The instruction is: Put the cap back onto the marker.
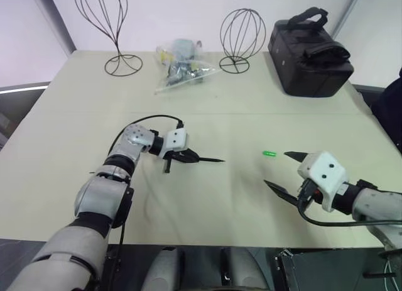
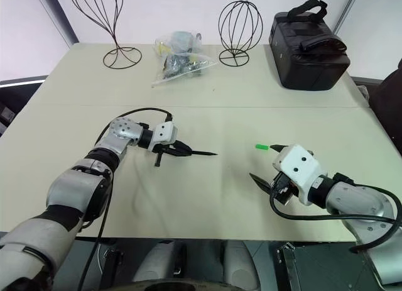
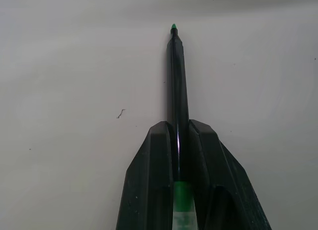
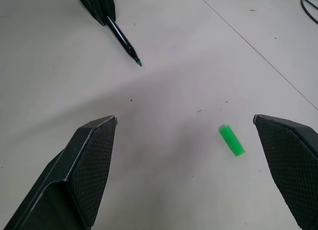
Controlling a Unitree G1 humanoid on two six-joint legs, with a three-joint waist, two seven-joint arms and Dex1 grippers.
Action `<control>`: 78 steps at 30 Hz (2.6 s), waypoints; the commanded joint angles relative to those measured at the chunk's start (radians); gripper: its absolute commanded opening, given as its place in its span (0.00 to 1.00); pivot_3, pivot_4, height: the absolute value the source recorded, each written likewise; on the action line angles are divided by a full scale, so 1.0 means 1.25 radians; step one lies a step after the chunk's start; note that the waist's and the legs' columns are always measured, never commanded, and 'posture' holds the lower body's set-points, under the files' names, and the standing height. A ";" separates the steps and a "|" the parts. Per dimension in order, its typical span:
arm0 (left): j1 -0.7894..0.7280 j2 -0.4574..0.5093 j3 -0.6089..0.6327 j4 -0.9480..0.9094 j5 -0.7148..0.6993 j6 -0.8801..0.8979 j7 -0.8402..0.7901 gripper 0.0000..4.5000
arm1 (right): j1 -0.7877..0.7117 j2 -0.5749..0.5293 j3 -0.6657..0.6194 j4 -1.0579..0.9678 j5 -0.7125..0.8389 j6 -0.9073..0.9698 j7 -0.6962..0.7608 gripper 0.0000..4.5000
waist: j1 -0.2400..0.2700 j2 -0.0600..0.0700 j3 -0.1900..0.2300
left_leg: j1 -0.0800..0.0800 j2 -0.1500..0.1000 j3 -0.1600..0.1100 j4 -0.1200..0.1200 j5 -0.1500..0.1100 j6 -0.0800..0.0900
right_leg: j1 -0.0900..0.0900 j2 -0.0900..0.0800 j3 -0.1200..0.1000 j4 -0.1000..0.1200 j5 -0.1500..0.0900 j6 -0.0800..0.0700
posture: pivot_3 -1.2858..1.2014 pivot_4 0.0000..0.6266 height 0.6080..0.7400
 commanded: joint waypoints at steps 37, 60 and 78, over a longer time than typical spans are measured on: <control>0.020 -0.001 -0.002 -0.012 -0.013 0.047 -0.039 0.44 | 0.015 0.018 0.014 -0.067 -0.008 0.012 -0.022 1.00 | 0.000 0.000 0.000 | 0.000 0.000 0.000 0.000 0.000 0.000 | 0.000 0.000 0.000 0.000 0.000 0.000 | 0.52 0.24 1.00; 0.022 0.014 0.002 -0.039 -0.002 -0.133 0.086 0.00 | -0.059 -0.012 -0.018 0.085 0.010 -0.057 0.054 1.00 | -0.002 -0.001 0.000 | 0.004 0.001 0.000 0.000 0.000 0.000 | 0.004 0.000 0.001 0.000 0.000 0.000 | 0.52 0.24 1.00; 0.124 0.071 0.020 -0.159 -0.111 -0.285 0.077 0.00 | -0.311 0.000 0.104 0.555 0.018 -0.179 0.249 1.00 | -0.001 -0.002 0.001 | 0.000 0.001 0.001 -0.001 0.000 0.000 | -0.001 -0.001 0.001 -0.001 0.000 0.000 | 0.52 0.24 1.00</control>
